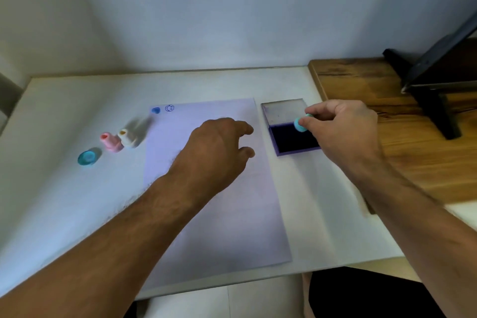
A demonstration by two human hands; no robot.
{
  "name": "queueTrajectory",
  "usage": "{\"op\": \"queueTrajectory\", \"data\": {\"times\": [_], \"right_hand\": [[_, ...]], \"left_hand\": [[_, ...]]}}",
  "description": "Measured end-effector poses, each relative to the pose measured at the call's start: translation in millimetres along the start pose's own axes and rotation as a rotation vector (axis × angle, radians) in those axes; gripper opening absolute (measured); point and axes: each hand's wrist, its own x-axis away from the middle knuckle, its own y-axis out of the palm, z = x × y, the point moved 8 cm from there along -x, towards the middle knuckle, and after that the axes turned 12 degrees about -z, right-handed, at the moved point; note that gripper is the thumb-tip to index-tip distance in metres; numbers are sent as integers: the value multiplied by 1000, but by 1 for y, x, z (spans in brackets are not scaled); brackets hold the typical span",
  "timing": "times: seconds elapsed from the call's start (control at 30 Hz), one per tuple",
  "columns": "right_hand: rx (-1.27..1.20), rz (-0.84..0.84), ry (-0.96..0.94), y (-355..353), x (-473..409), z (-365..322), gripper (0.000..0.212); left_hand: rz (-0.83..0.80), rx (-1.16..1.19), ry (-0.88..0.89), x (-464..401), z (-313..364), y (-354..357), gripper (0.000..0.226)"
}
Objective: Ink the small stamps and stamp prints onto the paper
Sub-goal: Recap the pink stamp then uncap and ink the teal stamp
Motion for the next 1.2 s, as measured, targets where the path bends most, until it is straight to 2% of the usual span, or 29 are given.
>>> {"op": "queueTrajectory", "data": {"times": [0.33,0.53,0.6,0.7,0.77,0.9,0.97,1.07,1.1,1.2], "right_hand": [[237,-100,-40,-9,-11,8,28],[292,-179,14,2,-13,9,29],[345,-247,73,3,-17,8,30],[498,-480,170,13,-20,3,31],[539,-561,203,19,-18,0,32],[615,-595,230,21,-21,-5,35],[593,-568,187,21,-19,-3,29],[476,-282,-22,7,-15,-13,17],[481,-318,10,9,-15,-13,17],[552,-576,233,18,-16,-8,28]], "left_hand": [[-129,-76,178,-6,38,35,55],[-140,-102,193,-10,40,43,56],[-162,-106,191,-11,40,47,55],[-179,-119,197,-13,40,49,54],[-171,-146,210,-13,40,48,53],[-184,-163,217,-14,40,50,52],[-190,-160,216,-14,41,50,53],[-198,-155,213,-15,40,51,54],[-201,-154,212,-15,39,51,54],[-202,-152,218,-16,38,52,54]]}}
